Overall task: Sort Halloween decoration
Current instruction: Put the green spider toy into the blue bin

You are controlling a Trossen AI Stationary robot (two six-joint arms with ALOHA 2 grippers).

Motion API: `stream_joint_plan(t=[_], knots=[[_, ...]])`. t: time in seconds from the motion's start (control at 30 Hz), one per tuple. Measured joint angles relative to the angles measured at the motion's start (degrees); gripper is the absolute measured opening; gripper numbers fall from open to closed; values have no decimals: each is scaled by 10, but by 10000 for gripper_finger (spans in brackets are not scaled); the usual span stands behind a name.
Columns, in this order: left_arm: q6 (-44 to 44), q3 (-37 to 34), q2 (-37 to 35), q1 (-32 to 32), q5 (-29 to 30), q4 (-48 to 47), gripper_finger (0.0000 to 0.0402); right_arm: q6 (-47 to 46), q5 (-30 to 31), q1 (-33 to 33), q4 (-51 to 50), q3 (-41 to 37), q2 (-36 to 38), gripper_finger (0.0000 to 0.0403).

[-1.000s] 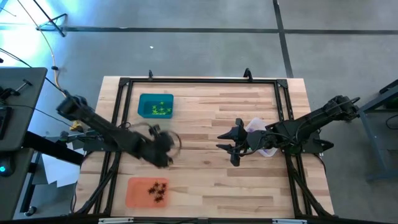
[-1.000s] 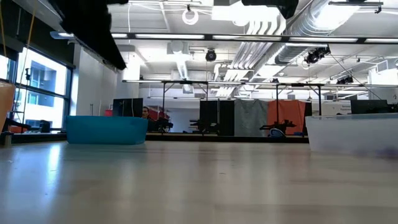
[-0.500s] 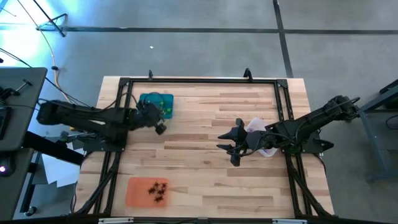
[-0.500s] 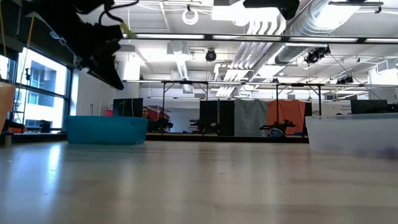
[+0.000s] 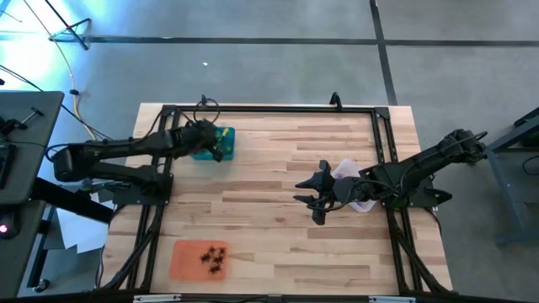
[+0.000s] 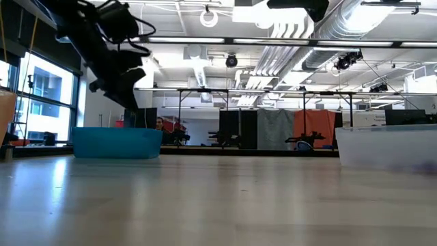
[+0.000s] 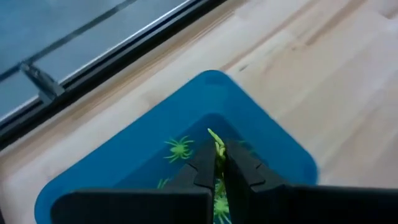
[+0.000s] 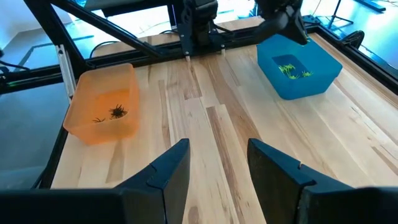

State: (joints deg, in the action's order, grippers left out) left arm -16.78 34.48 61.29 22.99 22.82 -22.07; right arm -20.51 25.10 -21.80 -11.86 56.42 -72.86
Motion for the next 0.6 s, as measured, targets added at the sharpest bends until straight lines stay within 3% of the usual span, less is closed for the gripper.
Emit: stream_joint_plan(t=[0.23, 0.6], knots=[[0, 0, 27, 66, -46, 2, 1, 0, 0, 0, 0, 0, 0, 156], [-1, 0, 112, 78, -48, 1, 1, 0, 0, 0, 0, 0, 0, 156]])
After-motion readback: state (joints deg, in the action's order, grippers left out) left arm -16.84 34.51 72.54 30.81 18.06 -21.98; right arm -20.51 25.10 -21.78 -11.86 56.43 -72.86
